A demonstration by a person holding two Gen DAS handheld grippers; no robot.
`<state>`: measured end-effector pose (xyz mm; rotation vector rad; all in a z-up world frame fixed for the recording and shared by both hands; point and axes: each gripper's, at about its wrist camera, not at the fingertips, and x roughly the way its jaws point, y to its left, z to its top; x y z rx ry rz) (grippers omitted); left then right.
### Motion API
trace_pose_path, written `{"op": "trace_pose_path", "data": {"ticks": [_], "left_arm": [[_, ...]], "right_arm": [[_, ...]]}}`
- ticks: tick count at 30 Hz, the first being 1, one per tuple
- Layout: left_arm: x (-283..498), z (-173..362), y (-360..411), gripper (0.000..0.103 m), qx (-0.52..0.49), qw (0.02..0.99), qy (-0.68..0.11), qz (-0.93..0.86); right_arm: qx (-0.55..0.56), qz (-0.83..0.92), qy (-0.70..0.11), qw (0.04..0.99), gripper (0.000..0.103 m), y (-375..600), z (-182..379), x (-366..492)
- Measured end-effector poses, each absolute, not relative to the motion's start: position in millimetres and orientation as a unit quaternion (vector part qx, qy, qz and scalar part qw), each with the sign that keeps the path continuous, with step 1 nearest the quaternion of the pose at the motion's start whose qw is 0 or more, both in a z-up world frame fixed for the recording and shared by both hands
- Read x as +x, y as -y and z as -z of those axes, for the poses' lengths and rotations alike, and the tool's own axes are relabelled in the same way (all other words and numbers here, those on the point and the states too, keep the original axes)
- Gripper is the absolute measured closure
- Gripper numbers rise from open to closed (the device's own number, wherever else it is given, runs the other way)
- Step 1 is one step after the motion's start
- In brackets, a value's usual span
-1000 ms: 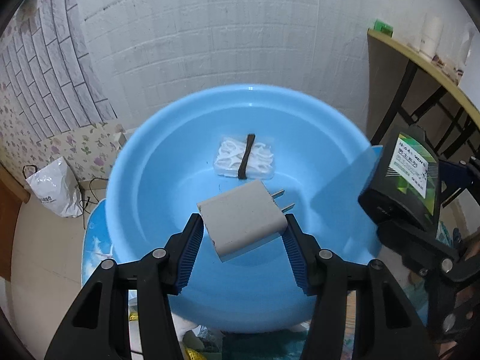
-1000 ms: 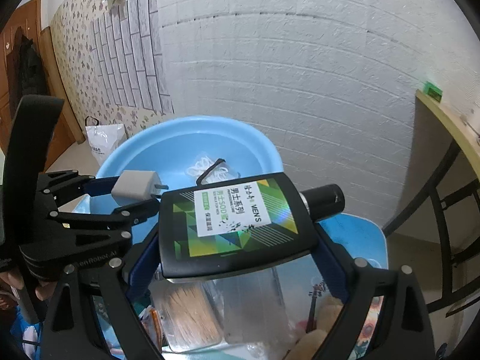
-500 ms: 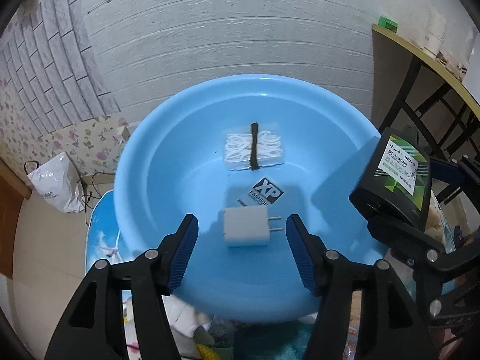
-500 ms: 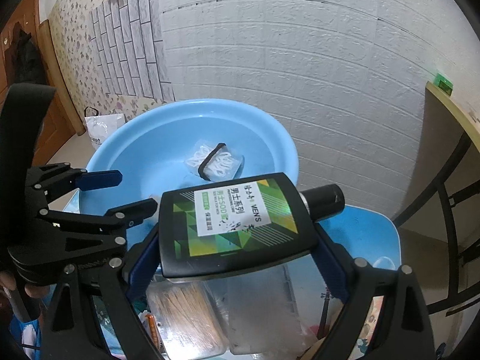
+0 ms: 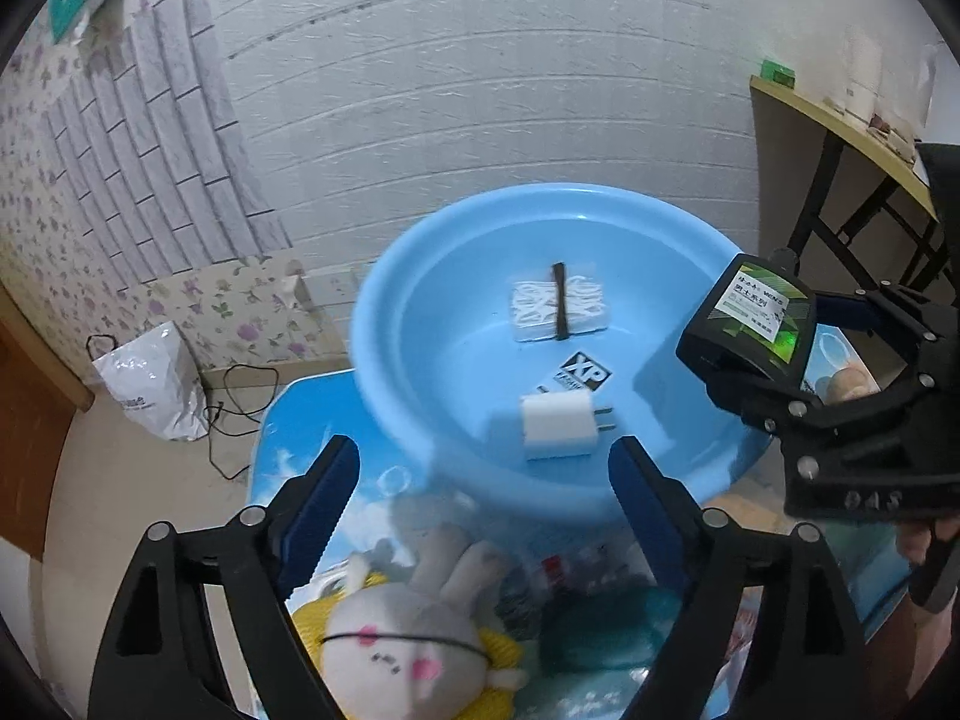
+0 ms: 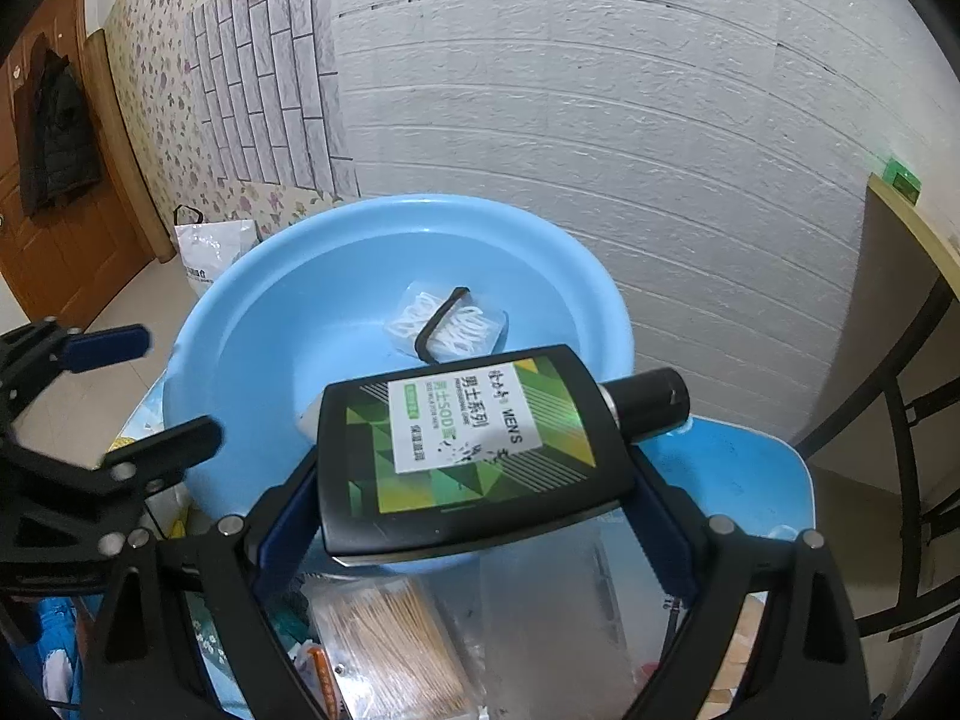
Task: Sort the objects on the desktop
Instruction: 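Lower the black bottle into the blue basin and open the right gripper, then move the left gripper to the clear barcode bag while the right gripper approaches the tan teddy bear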
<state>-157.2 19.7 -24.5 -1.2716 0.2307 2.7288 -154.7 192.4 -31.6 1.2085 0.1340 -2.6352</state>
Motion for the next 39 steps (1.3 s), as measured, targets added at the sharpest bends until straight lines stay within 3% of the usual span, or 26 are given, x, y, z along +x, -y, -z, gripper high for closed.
{"op": "trace_pose_path", "data": {"ticks": [6,15,39], "left_arm": [[-142,21,3,0.009,-0.420,0.043,-0.055,-0.905],[-128,25,17,0.008,-0.423,0.025,-0.035,-0.905],[-69,39,21,0.008,-0.431,0.018,-0.026,-0.902]], "right_arm": [[0.410,0.903,-0.060,0.116,0.009,-182,33,-154],[0.402,0.903,-0.077,0.129,0.008,-167,30,-143],[0.360,0.928,-0.016,0.098,0.007,-212,20,-49]]}}
